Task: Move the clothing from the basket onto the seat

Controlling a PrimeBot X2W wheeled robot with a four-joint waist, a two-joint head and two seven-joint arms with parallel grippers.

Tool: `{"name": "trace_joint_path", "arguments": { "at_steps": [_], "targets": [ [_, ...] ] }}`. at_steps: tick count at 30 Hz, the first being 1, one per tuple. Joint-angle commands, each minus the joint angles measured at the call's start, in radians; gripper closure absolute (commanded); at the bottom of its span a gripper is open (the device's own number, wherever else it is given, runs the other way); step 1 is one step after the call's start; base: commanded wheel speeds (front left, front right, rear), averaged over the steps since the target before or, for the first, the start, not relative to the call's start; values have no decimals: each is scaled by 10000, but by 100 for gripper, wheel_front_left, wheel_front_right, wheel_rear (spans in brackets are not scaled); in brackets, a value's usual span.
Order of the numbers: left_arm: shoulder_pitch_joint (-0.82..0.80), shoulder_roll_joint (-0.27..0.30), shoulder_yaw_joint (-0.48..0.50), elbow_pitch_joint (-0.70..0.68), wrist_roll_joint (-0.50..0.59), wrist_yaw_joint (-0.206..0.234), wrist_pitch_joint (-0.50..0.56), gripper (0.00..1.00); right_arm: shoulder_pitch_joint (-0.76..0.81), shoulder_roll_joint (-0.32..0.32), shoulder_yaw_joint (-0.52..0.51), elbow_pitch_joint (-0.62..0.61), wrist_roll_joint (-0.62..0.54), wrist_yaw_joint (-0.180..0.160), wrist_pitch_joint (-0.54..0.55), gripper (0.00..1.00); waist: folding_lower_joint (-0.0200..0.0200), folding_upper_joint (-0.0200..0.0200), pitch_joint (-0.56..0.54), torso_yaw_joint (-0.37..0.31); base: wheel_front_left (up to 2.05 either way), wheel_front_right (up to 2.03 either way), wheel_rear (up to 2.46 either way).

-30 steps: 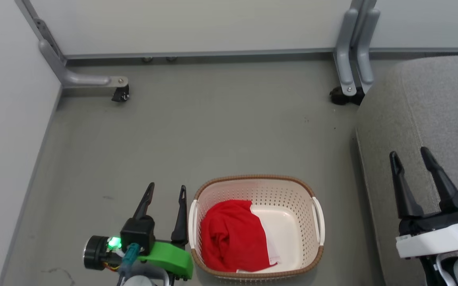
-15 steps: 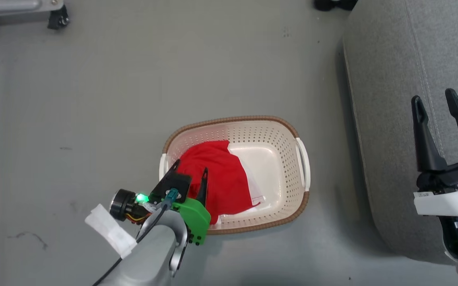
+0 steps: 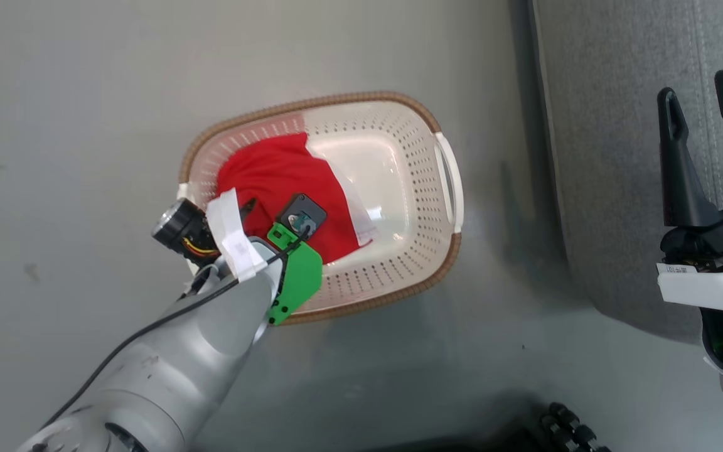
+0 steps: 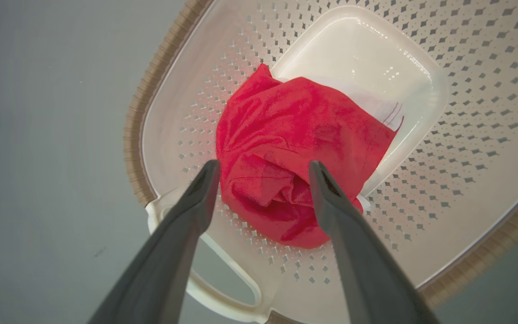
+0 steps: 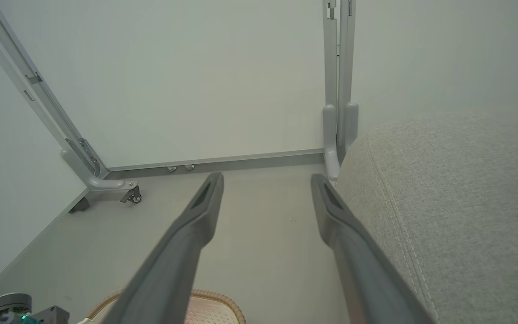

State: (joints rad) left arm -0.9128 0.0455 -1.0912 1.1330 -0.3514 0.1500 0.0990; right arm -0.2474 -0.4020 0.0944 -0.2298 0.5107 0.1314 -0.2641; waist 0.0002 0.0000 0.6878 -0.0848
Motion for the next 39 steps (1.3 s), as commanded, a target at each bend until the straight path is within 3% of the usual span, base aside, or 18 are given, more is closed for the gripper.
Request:
{"name": "trace_joint_path", "arguments": {
  "at_steps": [1, 12, 23, 39],
  "targets": [
    [-321, 84, -171, 233, 128, -109, 296, 0, -226, 56, 36, -18, 112, -15, -1, 0, -2, 0, 1305, -834, 0, 0, 0],
    [-1612, 89, -1564, 1296, 1360, -810, 1671, 0, -678, 434, 228, 107, 312, -15, -1, 0, -2, 0, 2347, -1415, 0, 0, 0],
    [-2294, 276, -1841, 1555, 2743, -1149, 3582, 0, -929, 671, 319, 105, 428, -15, -1, 0, -2, 0, 2964, -1767, 0, 0, 0],
    [-2649, 1010, -1732, 1578, 2381, -1853, 4949, 0, -1257, 868, 367, -216, 572, -15, 0, 0, -2, 0, 3760, -2098, 0, 0, 0]
  ]
}}
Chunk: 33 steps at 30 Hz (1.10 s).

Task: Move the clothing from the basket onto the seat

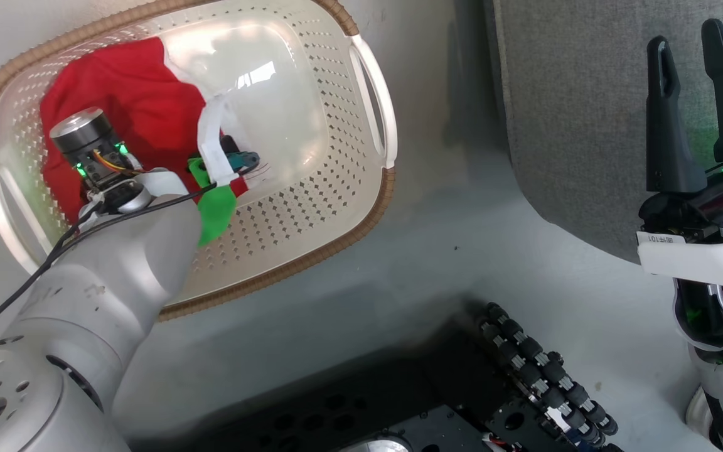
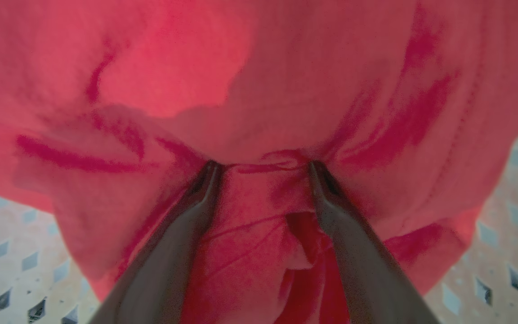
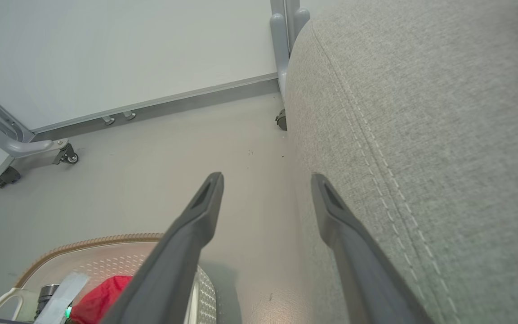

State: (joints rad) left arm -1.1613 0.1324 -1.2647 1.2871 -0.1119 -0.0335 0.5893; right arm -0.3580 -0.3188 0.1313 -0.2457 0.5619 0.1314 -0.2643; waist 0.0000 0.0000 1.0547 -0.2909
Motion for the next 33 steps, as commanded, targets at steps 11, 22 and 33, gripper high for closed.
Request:
{"name": "trace_joint_path", "arguments": {
  "at_steps": [11, 22, 33],
  "targets": [
    [-309, 16, 82, 36, -289, 305, 133, 93, -150, -29, -39, -62, 31, -15, 2, 0, 0, 0, 294, -1, 0, 0, 0],
    [-85, -247, 76, 28, -427, 463, -75, 100, -183, -140, -104, -167, -173, -15, 2, 0, 0, 0, -95, 179, 0, 0, 0],
    [605, -576, 109, 25, -623, 734, -1019, 100, 201, -345, -369, 103, -399, -15, 1, 0, 0, 0, -1498, 680, 0, 0, 0]
  ]
}}
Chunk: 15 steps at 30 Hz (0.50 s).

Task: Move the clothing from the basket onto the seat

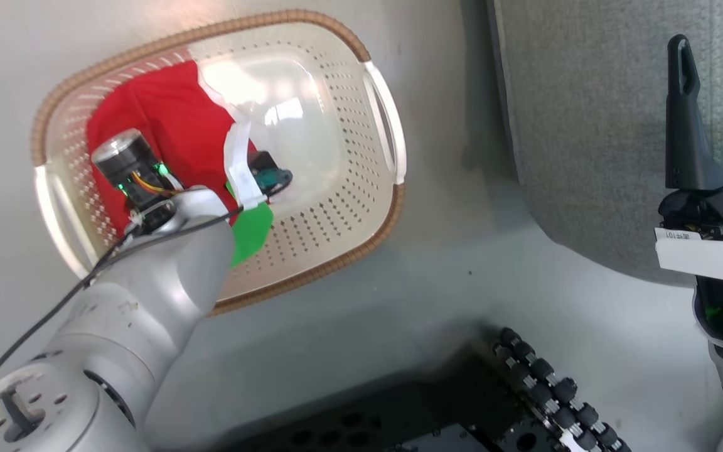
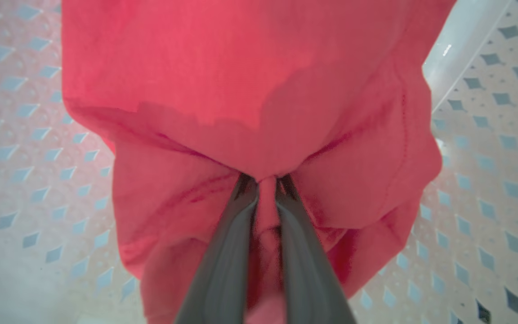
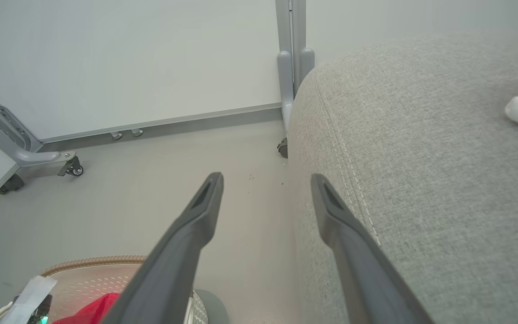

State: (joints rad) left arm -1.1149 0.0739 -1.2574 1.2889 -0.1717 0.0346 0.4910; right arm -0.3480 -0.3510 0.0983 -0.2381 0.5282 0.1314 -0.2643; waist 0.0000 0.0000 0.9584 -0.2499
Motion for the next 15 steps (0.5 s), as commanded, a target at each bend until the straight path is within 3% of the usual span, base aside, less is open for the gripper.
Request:
{"name": "trace_joint_path", "arguments": {
  "at_steps": [1, 10, 15],
  "targets": [
    [208, -16, 41, 9, -57, 54, -120, 100, 143, -54, -44, 50, -67, -15, 1, 0, 0, 0, -652, 301, 0, 0, 0],
    [985, -95, 141, 6, -350, 650, -1651, 100, 533, -44, -196, 286, 148, -15, 1, 0, 0, 0, -2180, 618, 0, 0, 0],
    [1557, -120, 226, 8, -565, 709, -2586, 100, 827, 48, -233, 429, 210, -15, 1, 0, 0, 0, -3152, 853, 0, 0, 0]
  ]
}}
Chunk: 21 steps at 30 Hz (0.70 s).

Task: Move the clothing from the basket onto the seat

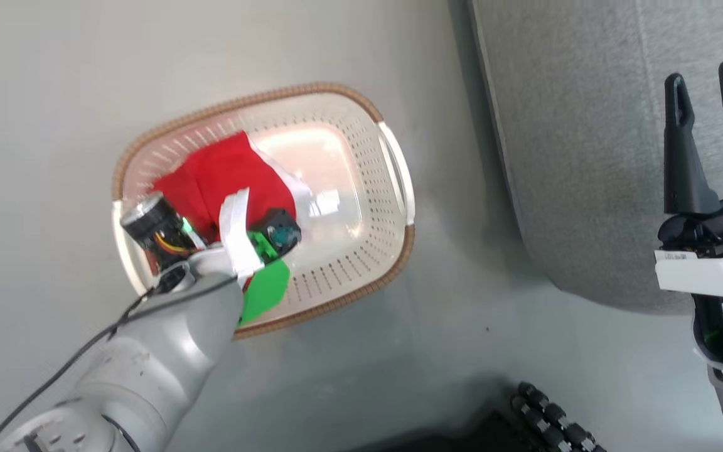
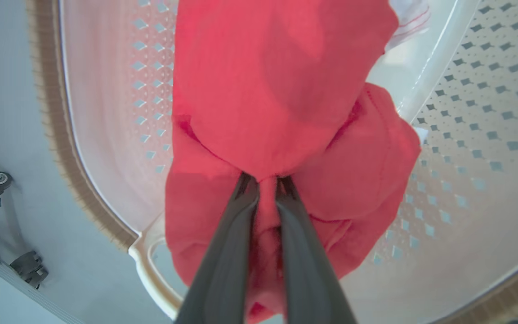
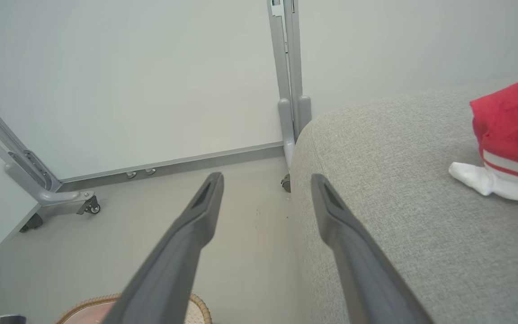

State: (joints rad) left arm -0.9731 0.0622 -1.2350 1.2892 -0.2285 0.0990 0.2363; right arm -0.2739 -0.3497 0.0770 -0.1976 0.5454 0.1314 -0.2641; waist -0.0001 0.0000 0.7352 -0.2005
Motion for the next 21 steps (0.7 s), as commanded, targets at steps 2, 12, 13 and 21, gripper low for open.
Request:
{"name": "trace_joint_path", "arguments": {
  "at_steps": [2, 12, 13, 21],
  "targets": [
    [371, -17, 123, 4, -191, 120, -405, 100, 219, 31, -30, 47, 49, -15, -1, 0, 1, 0, -1332, 465, 0, 0, 0],
    [1612, -101, 938, -70, -1303, 476, -2563, 100, 1051, 120, 146, 262, -297, -15, -1, 0, 1, 0, -3442, 1133, 0, 0, 0],
    [1732, -103, 996, -85, -1388, 508, -2778, 100, 1147, 151, 170, 280, -342, -15, 1, 0, 1, 0, -3662, 1207, 0, 0, 0],
    [2560, -107, 1775, -475, -2459, 811, -4306, 100, 1827, 424, 431, 517, -724, -15, 1, 0, 1, 0, -5067, 1630, 0, 0, 0]
  ]
}}
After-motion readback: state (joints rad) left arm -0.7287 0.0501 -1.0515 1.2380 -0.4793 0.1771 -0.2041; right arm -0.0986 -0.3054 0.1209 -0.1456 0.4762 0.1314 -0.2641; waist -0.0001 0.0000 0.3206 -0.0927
